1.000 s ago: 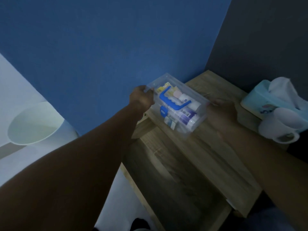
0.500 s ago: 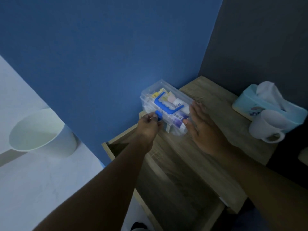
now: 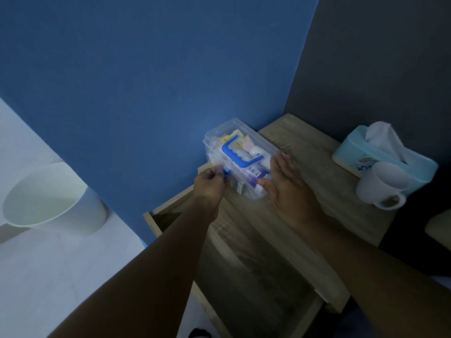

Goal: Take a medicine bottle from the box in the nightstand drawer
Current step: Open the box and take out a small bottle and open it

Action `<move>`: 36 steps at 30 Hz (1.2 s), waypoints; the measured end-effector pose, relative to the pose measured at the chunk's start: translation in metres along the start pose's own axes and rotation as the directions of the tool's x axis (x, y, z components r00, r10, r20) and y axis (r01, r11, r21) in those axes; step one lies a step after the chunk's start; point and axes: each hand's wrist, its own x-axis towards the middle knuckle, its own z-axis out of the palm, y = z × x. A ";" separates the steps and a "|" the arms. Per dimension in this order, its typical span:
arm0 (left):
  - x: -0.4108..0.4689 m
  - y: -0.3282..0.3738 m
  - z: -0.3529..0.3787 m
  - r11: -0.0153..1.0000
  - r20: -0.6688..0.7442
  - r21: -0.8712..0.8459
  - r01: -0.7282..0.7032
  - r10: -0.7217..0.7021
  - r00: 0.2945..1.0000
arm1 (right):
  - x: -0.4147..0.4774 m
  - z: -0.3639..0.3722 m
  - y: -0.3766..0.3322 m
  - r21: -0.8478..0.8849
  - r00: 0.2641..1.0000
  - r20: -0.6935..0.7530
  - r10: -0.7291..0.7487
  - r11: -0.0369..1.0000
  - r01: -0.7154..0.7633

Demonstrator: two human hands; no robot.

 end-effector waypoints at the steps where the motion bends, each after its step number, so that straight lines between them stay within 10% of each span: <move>1: 0.000 -0.004 -0.003 0.999 -0.020 0.027 -0.019 0.019 1.000 | 0.000 0.001 -0.001 0.006 1.000 0.000 0.005 1.000 -0.005; 8: -0.008 -0.014 -0.011 0.690 0.174 0.616 -0.380 0.351 0.920 | -0.002 -0.002 -0.003 0.001 1.000 -0.007 0.011 1.000 -0.011; 25: -0.027 0.017 -0.018 0.470 0.289 0.814 -0.340 0.179 0.940 | 0.010 -0.010 -0.016 -0.081 0.990 0.035 0.134 0.988 -0.131; 31: -0.023 0.032 -0.016 0.351 0.368 0.838 -0.417 0.200 0.908 | 0.001 -0.036 -0.025 0.465 0.956 -0.261 0.135 0.885 0.002; 36: -0.021 0.030 -0.006 0.182 0.489 0.825 -0.535 0.244 0.837 | 0.026 -0.070 -0.010 0.281 0.847 -0.531 0.006 0.945 0.169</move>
